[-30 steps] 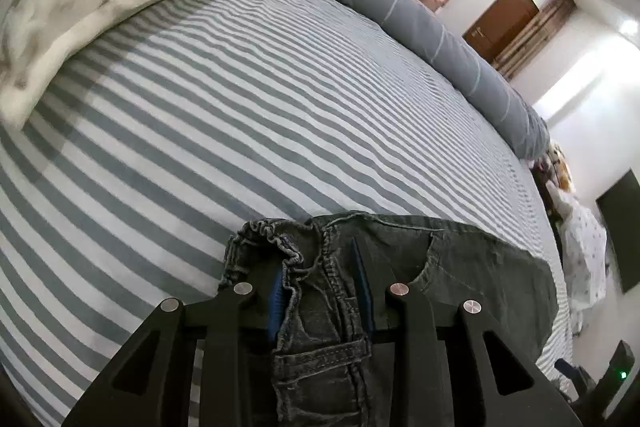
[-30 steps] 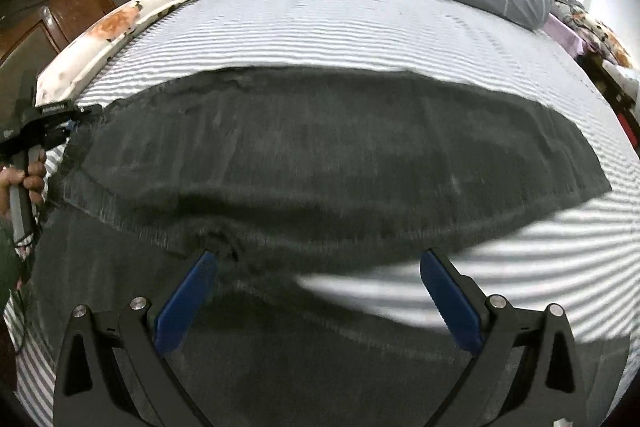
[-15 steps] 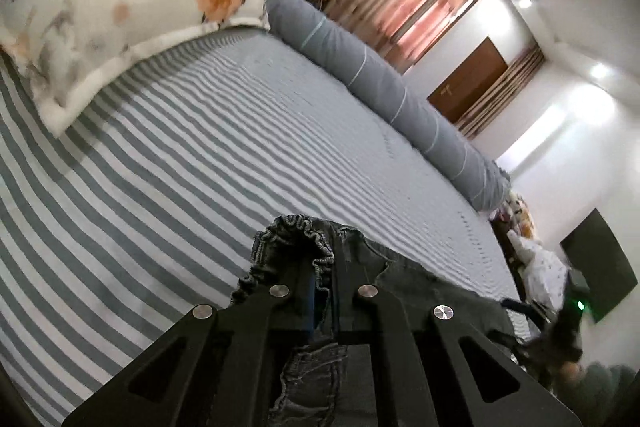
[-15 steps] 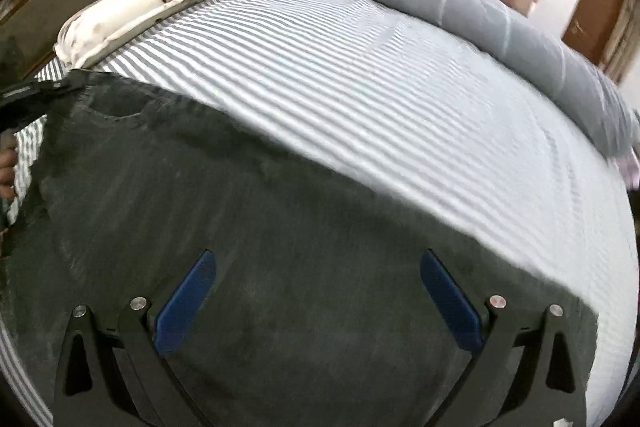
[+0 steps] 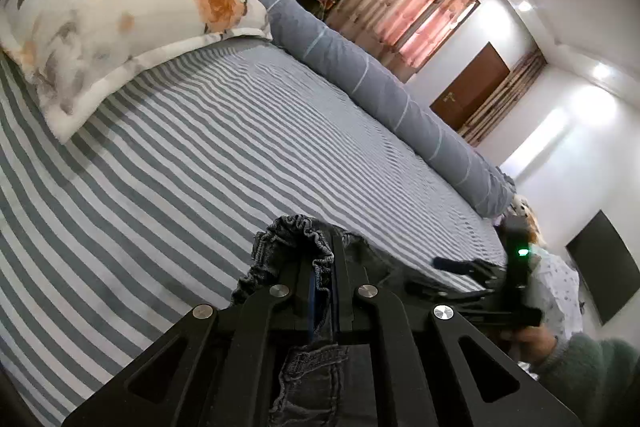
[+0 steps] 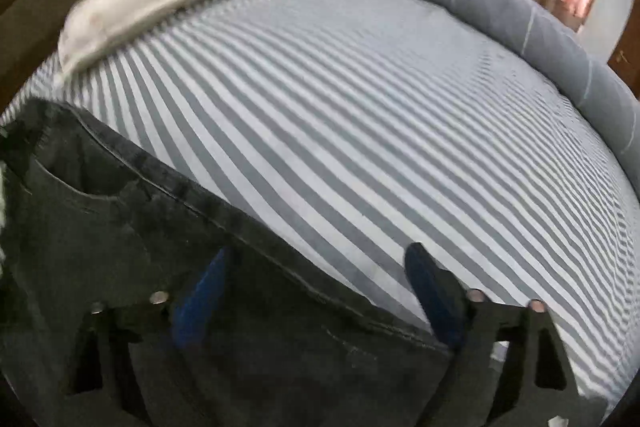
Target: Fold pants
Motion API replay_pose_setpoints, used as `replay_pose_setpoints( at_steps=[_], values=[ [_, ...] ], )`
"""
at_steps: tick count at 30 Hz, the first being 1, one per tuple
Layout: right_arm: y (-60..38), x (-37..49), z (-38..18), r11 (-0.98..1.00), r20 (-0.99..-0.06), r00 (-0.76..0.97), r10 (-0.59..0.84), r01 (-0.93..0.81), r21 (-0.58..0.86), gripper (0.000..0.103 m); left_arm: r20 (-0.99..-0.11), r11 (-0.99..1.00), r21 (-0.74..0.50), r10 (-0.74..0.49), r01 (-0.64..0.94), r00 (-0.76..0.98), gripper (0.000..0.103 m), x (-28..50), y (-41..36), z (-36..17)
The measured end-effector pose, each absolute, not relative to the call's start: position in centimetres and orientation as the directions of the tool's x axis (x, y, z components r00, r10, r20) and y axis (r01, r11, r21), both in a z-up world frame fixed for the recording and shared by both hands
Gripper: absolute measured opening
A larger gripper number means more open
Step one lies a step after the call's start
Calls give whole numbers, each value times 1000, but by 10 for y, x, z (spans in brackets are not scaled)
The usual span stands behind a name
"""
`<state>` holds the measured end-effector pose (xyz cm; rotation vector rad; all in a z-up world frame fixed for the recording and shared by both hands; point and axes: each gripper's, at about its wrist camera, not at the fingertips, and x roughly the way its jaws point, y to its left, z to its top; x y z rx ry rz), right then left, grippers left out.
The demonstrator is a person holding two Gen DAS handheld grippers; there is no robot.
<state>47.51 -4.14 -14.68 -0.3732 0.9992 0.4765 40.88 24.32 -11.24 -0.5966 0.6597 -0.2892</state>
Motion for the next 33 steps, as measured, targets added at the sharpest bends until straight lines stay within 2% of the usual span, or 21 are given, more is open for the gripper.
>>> replay_pose_setpoints(
  at_steps=[5, 13, 15, 17, 19, 26, 33],
  values=[
    [-84, 488, -150, 852, -881, 438, 180, -517, -83, 74, -477, 813, -576, -419, 86, 773, 5, 403, 236, -108],
    [-157, 487, -152, 836, -915, 384, 123, -537, -113, 73, -476, 806, -588, -417, 72, 774, 5, 405, 240, -114],
    [-174, 489, -152, 830, -927, 353, 125, -549, -97, 69, -473, 805, -589, -415, 71, 777, 5, 405, 241, -114],
    [-187, 492, -151, 818, -937, 321, 136, -570, -77, 59, -466, 804, -590, -414, 74, 782, 5, 405, 240, -113],
    [-194, 497, -150, 794, -947, 282, 153, -605, -52, 53, -460, 805, -588, -411, 76, 787, 5, 403, 240, -113],
    [-199, 521, -150, 728, -976, 109, 188, -683, 63, 52, -450, 803, -592, -393, 62, 802, 5, 402, 241, -117],
    [-224, 526, -154, 732, -981, 50, 187, -673, 105, 52, -462, 817, -575, -372, 47, 805, 5, 405, 240, -123]
  ],
)
